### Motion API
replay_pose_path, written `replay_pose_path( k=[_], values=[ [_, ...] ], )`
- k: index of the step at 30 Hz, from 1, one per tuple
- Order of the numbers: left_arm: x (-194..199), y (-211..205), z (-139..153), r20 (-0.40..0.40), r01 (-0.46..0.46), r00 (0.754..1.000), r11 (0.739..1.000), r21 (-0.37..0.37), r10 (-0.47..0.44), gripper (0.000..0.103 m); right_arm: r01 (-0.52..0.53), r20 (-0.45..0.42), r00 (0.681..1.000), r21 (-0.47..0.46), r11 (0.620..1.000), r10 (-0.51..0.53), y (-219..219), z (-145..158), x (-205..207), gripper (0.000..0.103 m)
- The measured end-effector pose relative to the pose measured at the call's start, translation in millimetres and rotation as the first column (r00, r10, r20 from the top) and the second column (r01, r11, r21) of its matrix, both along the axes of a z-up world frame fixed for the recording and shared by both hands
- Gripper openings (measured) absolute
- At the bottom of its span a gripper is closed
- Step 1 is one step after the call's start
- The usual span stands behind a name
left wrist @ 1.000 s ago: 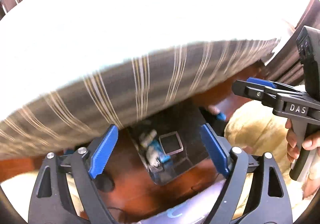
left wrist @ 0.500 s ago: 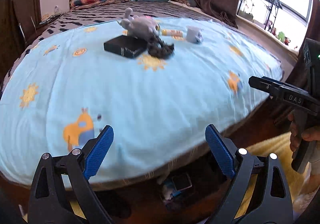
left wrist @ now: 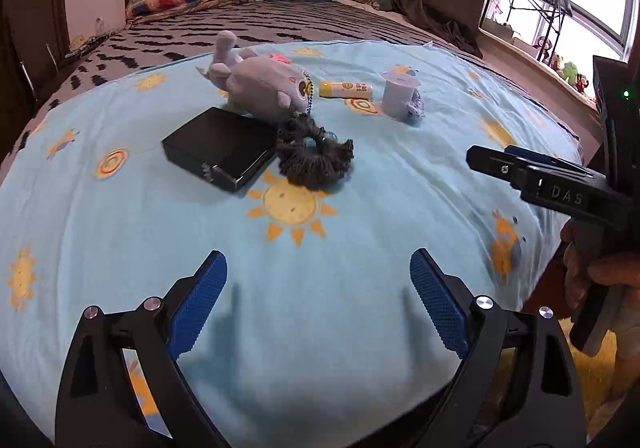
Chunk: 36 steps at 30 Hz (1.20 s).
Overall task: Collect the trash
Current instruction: 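Raise both open tools back above the bed, then grasp the dark hair tie with the left tool while the right tool grasps the blue-white cloth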
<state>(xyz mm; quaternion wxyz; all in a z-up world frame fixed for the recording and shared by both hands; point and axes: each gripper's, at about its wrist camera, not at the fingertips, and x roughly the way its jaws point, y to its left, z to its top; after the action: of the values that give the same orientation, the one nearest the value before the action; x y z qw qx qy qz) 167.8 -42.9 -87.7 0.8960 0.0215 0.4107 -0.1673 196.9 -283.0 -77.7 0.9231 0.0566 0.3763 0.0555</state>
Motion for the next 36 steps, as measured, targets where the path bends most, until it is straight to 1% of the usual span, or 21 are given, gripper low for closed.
replay_pose_path(
  k=[4,6,7,10,11,12,15,17,18,19,20,21,22,23,24,25,26,29,33,36],
  values=[
    [29,-14,-7,-0.023,0.001,1.0,1.0,0.0,-0.001,0.081,-0.016,-0.015,1.0,-0.025,1.0,0.016,5,-5,30,0.073],
    [43,-18,-9,-0.037,-0.001,0.999,1.0,-0.009,0.001,0.078,-0.028,-0.017,0.999,-0.039,0.999,0.027,8,-5,40,0.071],
    [48,-20,-9,-0.042,-0.002,0.999,1.0,-0.011,0.002,0.077,-0.034,-0.019,0.999,-0.045,0.998,0.033,11,-5,47,0.068],
    [64,-26,-12,-0.064,0.001,0.998,1.0,-0.01,-0.002,0.069,-0.044,-0.017,0.999,-0.067,0.997,0.043,18,-5,60,0.065],
    [69,-28,-14,-0.071,0.001,0.998,1.0,-0.01,-0.002,0.069,-0.044,-0.017,0.999,-0.071,0.996,0.043,20,-6,64,0.063],
    [72,-29,-15,-0.072,0.001,0.997,1.0,-0.009,-0.001,0.068,-0.048,-0.022,0.999,-0.071,0.996,0.046,21,-7,69,0.057],
    [82,-33,-17,-0.074,0.005,0.997,1.0,0.001,-0.005,0.068,-0.056,-0.031,0.998,-0.069,0.996,0.053,24,-10,80,0.053],
    [88,-35,-18,-0.072,0.008,0.997,1.0,0.007,-0.007,0.064,-0.059,-0.035,0.998,-0.074,0.996,0.057,24,-11,86,0.048],
    [91,-36,-18,-0.07,0.009,0.998,1.0,0.012,-0.008,0.063,-0.061,-0.037,0.998,-0.076,0.995,0.059,25,-12,89,0.042],
    [94,-36,-18,-0.067,0.012,0.998,1.0,0.016,-0.011,0.056,-0.061,-0.038,0.998,-0.078,0.995,0.059,25,-12,90,0.036],
    [96,-36,-18,-0.065,0.014,0.998,1.0,0.016,-0.013,0.05,-0.061,-0.04,0.998,-0.081,0.995,0.057,24,-13,91,0.033],
    [97,-35,-18,-0.067,0.016,0.998,1.0,0.011,-0.015,0.048,-0.061,-0.04,0.998,-0.081,0.995,0.058,24,-13,91,0.03],
    [98,-34,-18,-0.069,0.017,0.997,1.0,0.007,-0.016,0.043,-0.063,-0.038,0.997,-0.078,0.995,0.06,24,-13,91,0.026],
    [98,-34,-18,-0.07,0.019,0.997,1.0,0.002,-0.019,0.036,-0.065,-0.036,0.997,-0.076,0.995,0.062,23,-12,90,0.024],
    [97,-34,-17,-0.071,0.022,0.997,1.0,0.001,-0.022,0.033,-0.065,-0.032,0.998,-0.079,0.995,0.063,22,-11,89,0.016],
    [96,-34,-16,-0.07,0.025,0.997,1.0,0.001,-0.025,0.026,-0.064,-0.03,0.998,-0.083,0.995,0.062,22,-11,88,0.013],
    [94,-34,-16,-0.069,0.03,0.997,1.0,0.0,-0.03,0.021,-0.063,-0.027,0.998,-0.084,0.994,0.061,21,-9,85,0.012],
    [84,-35,-15,-0.068,0.048,0.997,0.999,-0.002,-0.048,0.014,-0.062,-0.024,0.998,-0.094,0.994,0.06,20,-6,75,0.01],
    [65,-34,-14,-0.066,0.062,0.996,0.998,-0.007,-0.063,0.01,-0.064,-0.016,0.998,-0.084,0.994,0.063,16,1,57,0.009],
    [50,-33,-12,-0.061,0.07,0.996,0.997,-0.012,-0.071,0.009,-0.068,-0.004,0.998,-0.078,0.995,0.068,15,9,38,0.009]
  ],
)
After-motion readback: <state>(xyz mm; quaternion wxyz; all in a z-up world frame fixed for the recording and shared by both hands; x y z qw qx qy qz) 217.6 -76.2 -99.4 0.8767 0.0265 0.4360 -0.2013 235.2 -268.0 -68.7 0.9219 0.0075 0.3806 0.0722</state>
